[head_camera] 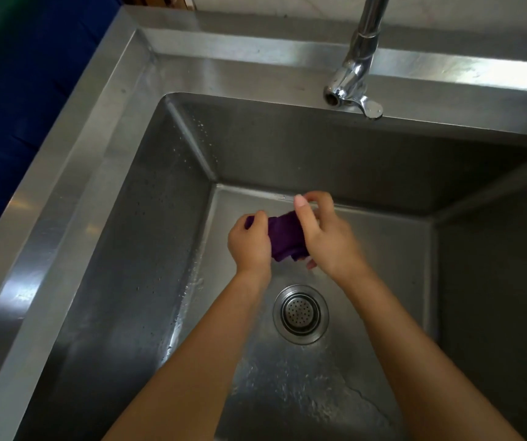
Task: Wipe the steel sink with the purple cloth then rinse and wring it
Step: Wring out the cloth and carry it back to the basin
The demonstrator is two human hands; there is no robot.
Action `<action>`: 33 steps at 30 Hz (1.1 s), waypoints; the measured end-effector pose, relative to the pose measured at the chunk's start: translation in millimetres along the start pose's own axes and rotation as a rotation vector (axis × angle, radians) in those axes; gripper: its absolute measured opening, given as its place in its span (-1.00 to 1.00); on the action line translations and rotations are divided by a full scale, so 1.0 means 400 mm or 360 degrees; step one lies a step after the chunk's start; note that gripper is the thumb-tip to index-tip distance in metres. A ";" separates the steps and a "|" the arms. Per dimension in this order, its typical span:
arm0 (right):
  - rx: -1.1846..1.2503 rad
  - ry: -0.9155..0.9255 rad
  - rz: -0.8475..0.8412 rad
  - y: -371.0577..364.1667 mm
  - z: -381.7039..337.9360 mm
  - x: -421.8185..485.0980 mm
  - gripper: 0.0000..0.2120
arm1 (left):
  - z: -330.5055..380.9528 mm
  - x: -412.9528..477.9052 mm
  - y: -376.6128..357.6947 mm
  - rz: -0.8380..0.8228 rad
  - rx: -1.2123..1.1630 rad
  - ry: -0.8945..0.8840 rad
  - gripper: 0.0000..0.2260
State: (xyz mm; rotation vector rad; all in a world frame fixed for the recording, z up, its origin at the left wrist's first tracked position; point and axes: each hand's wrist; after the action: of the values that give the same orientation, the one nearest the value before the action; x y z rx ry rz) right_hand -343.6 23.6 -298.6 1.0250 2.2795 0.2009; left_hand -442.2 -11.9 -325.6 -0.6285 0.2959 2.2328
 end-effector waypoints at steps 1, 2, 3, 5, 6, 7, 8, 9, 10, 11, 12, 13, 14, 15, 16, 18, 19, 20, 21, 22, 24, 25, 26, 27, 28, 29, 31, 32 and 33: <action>-0.0314 0.0071 0.0045 -0.005 0.011 -0.021 -0.54 | 0.003 0.003 0.005 0.0002 -0.0037 0.0087 -0.78; -0.0582 0.0161 0.0074 -0.016 0.018 -0.043 -0.47 | 0.006 0.005 0.007 -0.0026 -0.0061 0.0168 -0.78; -0.0738 0.0296 0.0084 -0.032 0.024 -0.058 -0.40 | 0.010 0.006 0.007 -0.0068 -0.0067 0.0241 -0.80; -0.0784 0.0585 0.0040 -0.052 0.038 -0.058 -0.33 | 0.018 0.002 0.002 -0.0150 -0.0059 0.0347 -0.84; -0.0748 0.0686 0.0031 -0.054 0.040 -0.048 -0.34 | 0.021 -0.002 0.000 -0.0187 -0.0085 0.0379 -0.82; -0.0736 0.0758 0.0047 -0.052 0.037 -0.035 -0.36 | 0.020 -0.004 0.000 -0.0222 -0.0154 0.0403 -0.79; -0.0745 0.0829 0.0094 -0.047 0.031 -0.021 -0.39 | 0.018 -0.009 0.001 -0.0266 -0.0220 0.0410 -0.76; -0.0768 0.0912 0.0173 -0.043 0.025 -0.009 -0.43 | 0.015 -0.017 0.000 -0.0334 -0.0260 0.0416 -0.73; -0.0803 0.0993 0.0262 -0.040 0.016 0.000 -0.49 | 0.013 -0.029 -0.001 -0.0393 -0.0274 0.0418 -0.72; -0.0846 0.1064 0.0346 -0.038 0.012 0.006 -0.56 | 0.011 -0.042 -0.002 -0.0390 -0.0294 0.0420 -0.71; -0.0891 0.1117 0.0420 -0.038 0.012 0.011 -0.61 | 0.007 -0.051 -0.006 -0.0342 -0.0318 0.0434 -0.72; -0.0921 0.1136 0.0478 -0.038 0.013 0.016 -0.63 | 0.006 -0.060 -0.011 -0.0276 -0.0319 0.0443 -0.72; -0.0929 0.1126 0.0532 -0.039 0.014 0.019 -0.62 | 0.005 -0.066 -0.013 -0.0212 -0.0323 0.0409 -0.70; -0.0910 0.1094 0.0585 -0.040 0.015 0.024 -0.59 | 0.006 -0.070 -0.019 -0.0145 -0.0338 0.0349 -0.67; -0.0869 0.1043 0.0632 -0.042 0.016 0.028 -0.58 | 0.005 -0.068 -0.024 -0.0065 -0.0320 0.0268 -0.64; -0.0740 0.0890 0.0662 -0.049 0.013 0.032 -0.58 | 0.004 -0.064 -0.029 0.0104 -0.0154 0.0041 -0.59; -0.0666 0.0799 0.0629 -0.054 0.009 0.030 -0.56 | 0.007 -0.065 -0.028 0.0162 -0.0038 -0.0063 -0.58; -0.0599 0.0700 0.0569 -0.060 0.007 0.029 -0.53 | 0.009 -0.066 -0.027 0.0183 0.0066 -0.0156 -0.58; -0.0537 0.0598 0.0494 -0.064 0.005 0.026 -0.51 | 0.010 -0.069 -0.026 0.0184 0.0172 -0.0227 -0.58; -0.0470 0.0505 0.0420 -0.065 0.004 0.021 -0.52 | 0.007 -0.071 -0.024 0.0177 0.0283 -0.0282 -0.57; -0.0301 0.0375 0.0347 -0.060 0.004 0.014 -0.59 | 0.002 -0.071 -0.021 0.0152 0.0443 -0.0370 -0.55; -0.0225 0.0330 0.0330 -0.053 0.002 0.012 -0.59 | 0.003 -0.071 -0.022 0.0133 0.0488 -0.0423 -0.54; -0.0158 0.0287 0.0314 -0.044 0.000 0.011 -0.58 | 0.006 -0.069 -0.024 0.0112 0.0529 -0.0480 -0.54; -0.0092 0.0253 0.0295 -0.035 -0.005 0.011 -0.55 | 0.010 -0.069 -0.027 0.0090 0.0568 -0.0536 -0.53; -0.0029 0.0226 0.0272 -0.029 -0.009 0.012 -0.53 | 0.016 -0.067 -0.029 0.0074 0.0603 -0.0603 -0.54; 0.0032 0.0207 0.0255 -0.024 -0.014 0.014 -0.51 | 0.023 -0.067 -0.031 0.0060 0.0626 -0.0666 -0.54; 0.0137 0.0175 0.0231 -0.017 -0.024 0.018 -0.51 | 0.035 -0.064 -0.029 0.0033 0.0627 -0.0768 -0.55; 0.0180 0.0161 0.0218 -0.014 -0.026 0.019 -0.51 | 0.040 -0.062 -0.030 0.0020 0.0623 -0.0810 -0.54; 0.0220 0.0145 0.0207 -0.012 -0.029 0.020 -0.51 | 0.043 -0.058 -0.030 0.0005 0.0625 -0.0843 -0.54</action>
State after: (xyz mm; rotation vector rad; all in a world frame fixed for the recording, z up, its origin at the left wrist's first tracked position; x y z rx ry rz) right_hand -357.5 27.3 -294.9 1.2602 2.3363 0.1481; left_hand -425.9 -11.8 -299.0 0.1735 0.4419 2.1648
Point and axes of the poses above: each hand's wrist, its own x-axis towards the middle knuckle, its own y-axis out of the back of the hand, z = x × y, and after that the axes turned 14 degrees about -z, right-handed
